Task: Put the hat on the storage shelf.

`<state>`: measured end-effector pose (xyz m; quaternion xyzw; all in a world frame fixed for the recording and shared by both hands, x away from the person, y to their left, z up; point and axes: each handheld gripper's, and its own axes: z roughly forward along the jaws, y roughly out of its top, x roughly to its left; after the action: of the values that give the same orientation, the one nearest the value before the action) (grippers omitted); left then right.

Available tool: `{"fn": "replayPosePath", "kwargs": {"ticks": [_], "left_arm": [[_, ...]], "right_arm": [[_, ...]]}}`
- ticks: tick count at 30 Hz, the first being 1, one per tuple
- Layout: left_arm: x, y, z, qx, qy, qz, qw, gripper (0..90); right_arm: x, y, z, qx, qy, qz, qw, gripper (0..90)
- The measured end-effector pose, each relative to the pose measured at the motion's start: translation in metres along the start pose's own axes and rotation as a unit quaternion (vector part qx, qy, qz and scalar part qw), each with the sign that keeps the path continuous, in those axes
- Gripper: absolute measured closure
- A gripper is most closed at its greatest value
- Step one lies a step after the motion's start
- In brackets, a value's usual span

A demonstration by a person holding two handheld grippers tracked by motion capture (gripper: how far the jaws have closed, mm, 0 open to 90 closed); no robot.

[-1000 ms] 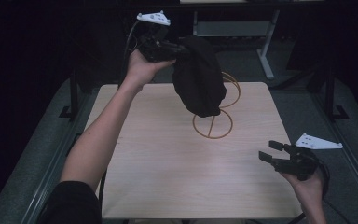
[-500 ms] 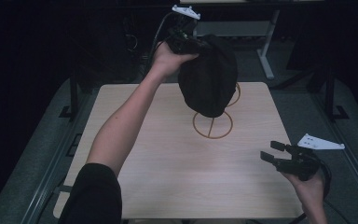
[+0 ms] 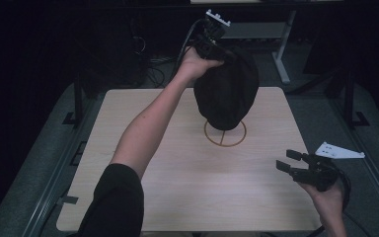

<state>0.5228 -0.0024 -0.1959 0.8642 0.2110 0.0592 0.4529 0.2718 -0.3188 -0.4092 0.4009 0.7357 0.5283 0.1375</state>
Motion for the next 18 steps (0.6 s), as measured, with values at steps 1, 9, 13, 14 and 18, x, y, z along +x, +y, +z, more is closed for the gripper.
{"fn": "replayPosePath", "kwargs": {"ticks": [1, 9, 13, 14, 18], "left_arm": [[0.000, 0.001, 0.008, 0.008, -0.003, -0.001, 1.0000, 86.1], [-0.004, 0.006, 0.039, 0.054, 0.004, -0.002, 0.9985, 69.2], [-0.005, 0.005, 0.040, 0.052, 0.002, -0.002, 0.9986, 63.1], [-0.004, 0.005, 0.038, 0.053, 0.002, -0.004, 0.9986, 62.1], [-0.003, 0.005, 0.031, 0.050, 0.005, 0.001, 0.9987, 59.8]], "right_arm": [[0.000, 0.000, 0.001, 0.001, 0.001, 0.001, 1.0000, 31.9], [-0.001, -0.002, 0.005, 0.005, 0.003, 0.008, 0.9999, 32.2], [-0.001, -0.004, 0.007, 0.012, 0.005, 0.005, 0.9999, 32.1], [-0.001, -0.004, 0.007, 0.012, 0.005, 0.005, 0.9999, 32.1], [-0.002, -0.004, 0.007, 0.011, 0.004, 0.009, 0.9999, 31.4]]}}
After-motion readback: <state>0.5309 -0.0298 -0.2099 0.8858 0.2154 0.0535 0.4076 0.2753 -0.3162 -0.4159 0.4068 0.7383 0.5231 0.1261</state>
